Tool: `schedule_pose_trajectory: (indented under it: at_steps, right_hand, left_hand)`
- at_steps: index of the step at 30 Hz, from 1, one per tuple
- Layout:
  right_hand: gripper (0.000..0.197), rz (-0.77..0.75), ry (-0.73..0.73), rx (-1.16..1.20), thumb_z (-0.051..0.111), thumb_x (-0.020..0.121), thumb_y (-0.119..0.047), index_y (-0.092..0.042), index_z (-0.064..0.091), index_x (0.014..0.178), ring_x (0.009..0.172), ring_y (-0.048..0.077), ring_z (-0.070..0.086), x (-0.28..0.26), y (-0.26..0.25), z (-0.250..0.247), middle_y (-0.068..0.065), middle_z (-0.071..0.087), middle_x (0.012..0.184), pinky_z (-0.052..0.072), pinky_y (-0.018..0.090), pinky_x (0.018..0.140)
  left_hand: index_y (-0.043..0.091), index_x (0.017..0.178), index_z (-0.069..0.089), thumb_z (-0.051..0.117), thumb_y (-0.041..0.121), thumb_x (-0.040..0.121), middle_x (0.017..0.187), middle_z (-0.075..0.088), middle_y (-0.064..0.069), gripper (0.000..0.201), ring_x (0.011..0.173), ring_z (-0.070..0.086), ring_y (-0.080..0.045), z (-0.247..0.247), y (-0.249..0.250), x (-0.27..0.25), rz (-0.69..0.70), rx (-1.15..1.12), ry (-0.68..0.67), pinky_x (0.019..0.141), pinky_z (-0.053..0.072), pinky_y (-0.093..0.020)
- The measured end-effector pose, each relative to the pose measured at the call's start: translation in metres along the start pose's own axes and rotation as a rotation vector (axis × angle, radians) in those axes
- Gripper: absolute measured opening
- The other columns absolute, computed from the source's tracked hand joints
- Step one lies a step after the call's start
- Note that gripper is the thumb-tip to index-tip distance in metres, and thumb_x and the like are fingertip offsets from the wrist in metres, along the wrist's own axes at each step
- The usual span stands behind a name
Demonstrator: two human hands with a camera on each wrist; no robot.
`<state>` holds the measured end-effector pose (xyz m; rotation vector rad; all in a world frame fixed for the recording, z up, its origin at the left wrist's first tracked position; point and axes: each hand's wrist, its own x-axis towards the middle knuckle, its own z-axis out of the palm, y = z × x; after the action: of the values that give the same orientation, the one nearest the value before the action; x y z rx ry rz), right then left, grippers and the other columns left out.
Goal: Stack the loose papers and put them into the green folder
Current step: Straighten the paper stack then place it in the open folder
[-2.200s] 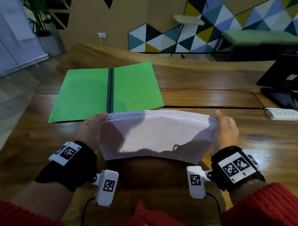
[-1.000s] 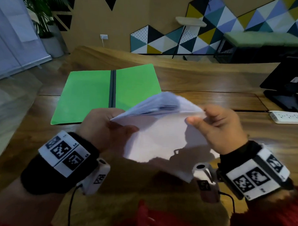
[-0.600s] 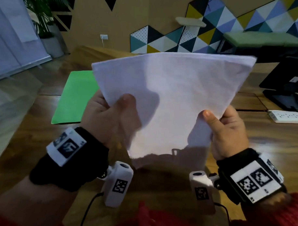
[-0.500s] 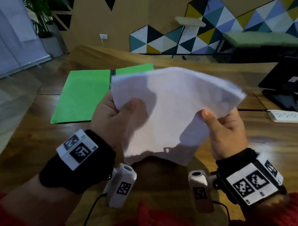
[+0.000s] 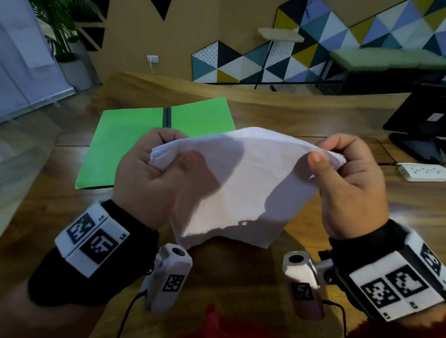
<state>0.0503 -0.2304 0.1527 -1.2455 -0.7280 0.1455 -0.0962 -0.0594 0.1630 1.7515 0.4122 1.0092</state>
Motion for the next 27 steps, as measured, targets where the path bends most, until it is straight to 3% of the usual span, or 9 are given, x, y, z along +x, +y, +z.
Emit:
schedule_pose_trajectory:
  at_steps: [4, 8, 10, 12, 14, 16, 20, 24, 27]
  right_hand:
    - [0.015, -0.076, -0.043, -0.014, 0.069, 0.079, -0.022, -0.032, 0.059, 0.081, 0.056, -0.001, 0.046, 0.001, -0.008, -0.001, -0.016, 0.057, 0.066, 0.038, 0.012, 0.053]
    - [0.039, 0.033, -0.125, -0.068, 0.075, 0.063, -0.044, -0.039, 0.051, 0.094, 0.067, 0.007, 0.052, 0.002, -0.001, 0.002, -0.016, 0.057, 0.079, 0.046, 0.02, 0.06]
    - [0.05, 0.104, -0.112, -0.08, 0.075, 0.055, -0.057, -0.043, 0.05, 0.095, 0.066, 0.022, 0.05, 0.001, 0.002, 0.004, -0.01, 0.058, 0.074, 0.044, 0.029, 0.06]
    - [0.053, 0.146, -0.059, -0.055, 0.076, 0.051, -0.062, -0.042, 0.05, 0.092, 0.063, 0.024, 0.043, 0.0, 0.0, 0.007, 0.0, 0.052, 0.067, 0.039, 0.031, 0.058]
    - [0.045, 0.187, 0.0, -0.021, 0.076, 0.058, -0.054, -0.035, 0.05, 0.089, 0.058, 0.021, 0.039, 0.002, -0.001, 0.012, 0.0, 0.047, 0.06, 0.035, 0.025, 0.054]
    - [0.025, 0.23, 0.079, 0.02, 0.065, 0.068, -0.038, -0.027, 0.047, 0.083, 0.055, 0.01, 0.044, 0.005, -0.001, 0.016, -0.01, 0.05, 0.057, 0.036, 0.018, 0.049]
    - [0.014, 0.247, 0.202, -0.054, 0.055, 0.071, -0.037, -0.027, 0.046, 0.073, 0.064, 0.01, 0.041, 0.009, -0.001, 0.023, -0.011, 0.046, 0.061, 0.032, 0.027, 0.06]
    - [0.007, 0.257, 0.288, -0.075, 0.046, 0.07, -0.029, -0.026, 0.044, 0.064, 0.053, -0.001, 0.038, 0.013, -0.002, 0.023, -0.02, 0.043, 0.046, 0.029, 0.021, 0.056]
    - [0.012, 0.269, 0.335, -0.053, 0.044, 0.068, -0.026, -0.028, 0.049, 0.057, 0.062, 0.009, 0.039, 0.014, -0.001, 0.021, -0.017, 0.044, 0.051, 0.028, 0.031, 0.064]
  left_hand:
    - [0.029, 0.076, 0.056, 0.062, 0.033, 0.069, 0.064, 0.065, 0.023, 0.01, 0.058, 0.057, 0.003, -0.008, 0.002, 0.0, 0.063, -0.003, 0.015, 0.051, 0.042, -0.01]
    - [0.026, 0.071, 0.059, 0.063, 0.042, 0.061, 0.061, 0.063, 0.012, 0.02, 0.058, 0.056, -0.008, -0.007, -0.007, 0.005, -0.115, -0.179, 0.067, 0.051, 0.043, -0.018]
    - [0.022, 0.07, 0.058, 0.06, 0.047, 0.059, 0.063, 0.06, 0.003, 0.027, 0.064, 0.055, -0.02, -0.004, -0.011, 0.008, -0.219, -0.261, 0.116, 0.057, 0.041, -0.025]
    - [0.021, 0.068, 0.057, 0.06, 0.041, 0.062, 0.057, 0.06, 0.004, 0.021, 0.058, 0.056, -0.016, 0.0, -0.01, 0.011, -0.302, -0.311, 0.158, 0.054, 0.043, -0.022]
    - [0.021, 0.062, 0.057, 0.054, 0.031, 0.066, 0.046, 0.058, 0.01, 0.011, 0.046, 0.054, -0.005, 0.004, -0.009, 0.013, -0.359, -0.331, 0.194, 0.046, 0.041, -0.015]
    - [0.023, 0.054, 0.059, 0.051, 0.028, 0.066, 0.043, 0.057, 0.01, 0.015, 0.044, 0.052, -0.004, 0.006, -0.008, 0.016, -0.397, -0.336, 0.215, 0.046, 0.04, -0.017]
    - [0.021, 0.058, 0.057, 0.05, 0.027, 0.069, 0.043, 0.057, 0.008, 0.014, 0.043, 0.053, -0.005, 0.004, -0.009, 0.017, -0.394, -0.377, 0.224, 0.044, 0.04, -0.015]
    - [0.022, 0.054, 0.06, 0.05, 0.029, 0.067, 0.042, 0.056, 0.008, 0.018, 0.041, 0.053, -0.004, 0.005, -0.009, 0.015, -0.391, -0.361, 0.235, 0.041, 0.038, -0.012]
    - [0.022, 0.054, 0.06, 0.05, 0.026, 0.076, 0.042, 0.056, 0.009, 0.024, 0.041, 0.052, -0.003, 0.004, -0.01, 0.017, -0.372, -0.339, 0.208, 0.041, 0.038, -0.013]
